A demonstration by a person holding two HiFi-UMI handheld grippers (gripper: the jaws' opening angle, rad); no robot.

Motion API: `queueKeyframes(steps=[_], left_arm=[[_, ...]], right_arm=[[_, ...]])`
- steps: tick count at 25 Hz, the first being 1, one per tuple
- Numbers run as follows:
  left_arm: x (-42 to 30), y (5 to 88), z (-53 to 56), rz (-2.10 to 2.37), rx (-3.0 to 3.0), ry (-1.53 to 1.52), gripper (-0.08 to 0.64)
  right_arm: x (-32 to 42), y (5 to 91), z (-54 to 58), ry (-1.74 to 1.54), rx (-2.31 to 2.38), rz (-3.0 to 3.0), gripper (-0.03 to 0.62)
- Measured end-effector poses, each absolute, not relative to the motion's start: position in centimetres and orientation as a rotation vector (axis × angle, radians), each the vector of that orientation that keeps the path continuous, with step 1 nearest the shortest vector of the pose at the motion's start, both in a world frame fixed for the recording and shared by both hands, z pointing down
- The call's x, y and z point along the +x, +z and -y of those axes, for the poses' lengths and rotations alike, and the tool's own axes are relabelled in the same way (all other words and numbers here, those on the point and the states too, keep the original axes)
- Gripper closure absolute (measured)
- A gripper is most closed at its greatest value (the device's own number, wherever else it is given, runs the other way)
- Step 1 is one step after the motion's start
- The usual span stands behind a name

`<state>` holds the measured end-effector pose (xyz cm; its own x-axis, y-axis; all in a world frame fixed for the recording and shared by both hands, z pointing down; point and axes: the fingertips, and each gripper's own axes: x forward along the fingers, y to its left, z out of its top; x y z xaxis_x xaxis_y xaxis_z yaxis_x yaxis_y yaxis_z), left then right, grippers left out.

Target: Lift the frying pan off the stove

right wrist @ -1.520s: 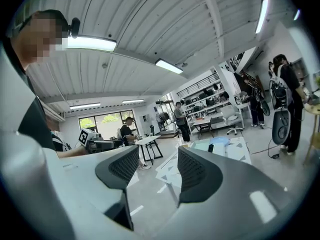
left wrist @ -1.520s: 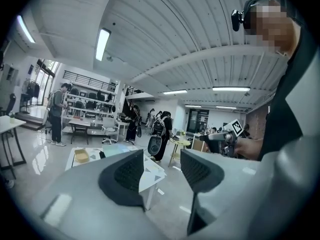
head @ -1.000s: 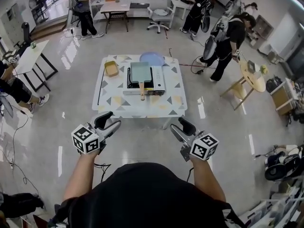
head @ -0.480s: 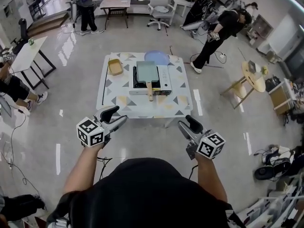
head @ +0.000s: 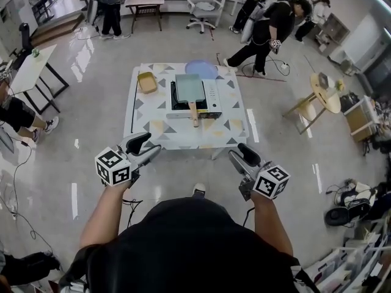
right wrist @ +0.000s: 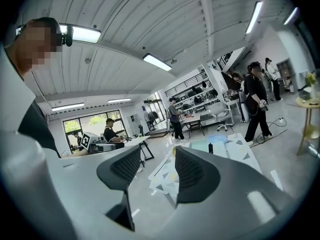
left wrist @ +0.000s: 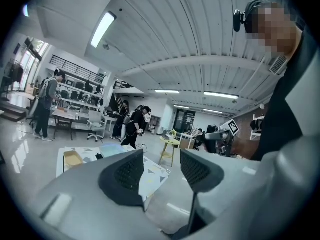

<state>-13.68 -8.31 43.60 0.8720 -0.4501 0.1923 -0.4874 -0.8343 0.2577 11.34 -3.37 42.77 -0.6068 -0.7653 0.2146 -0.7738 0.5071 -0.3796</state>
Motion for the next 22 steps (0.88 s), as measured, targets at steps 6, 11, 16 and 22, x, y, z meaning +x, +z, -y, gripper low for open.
queueKeyframes(steps=[6,11,16,22], left_arm=[[-14.1,44.1,9.9,0.723,2.724,0.172,0.333],[-15.1,44.3,12.3,0.784,2.696,0.152,0.333],[-15.0,44.1,15.3,0.820,2.678,0.146,0.333],[-13.2,45.2,19.1,0.818,2.660,0.166,0.333]], right_arm=[[11.2,43.2,5.8,0.729,1.358,2.722,0.351],[10.9,43.1,9.4,0.722,1.319,2.754,0.356],[11.4,43.0,13.4,0.716,1.279,2.766,0.357],[12.6,44.2,18.3,0.742,1.252,2.761,0.357]])
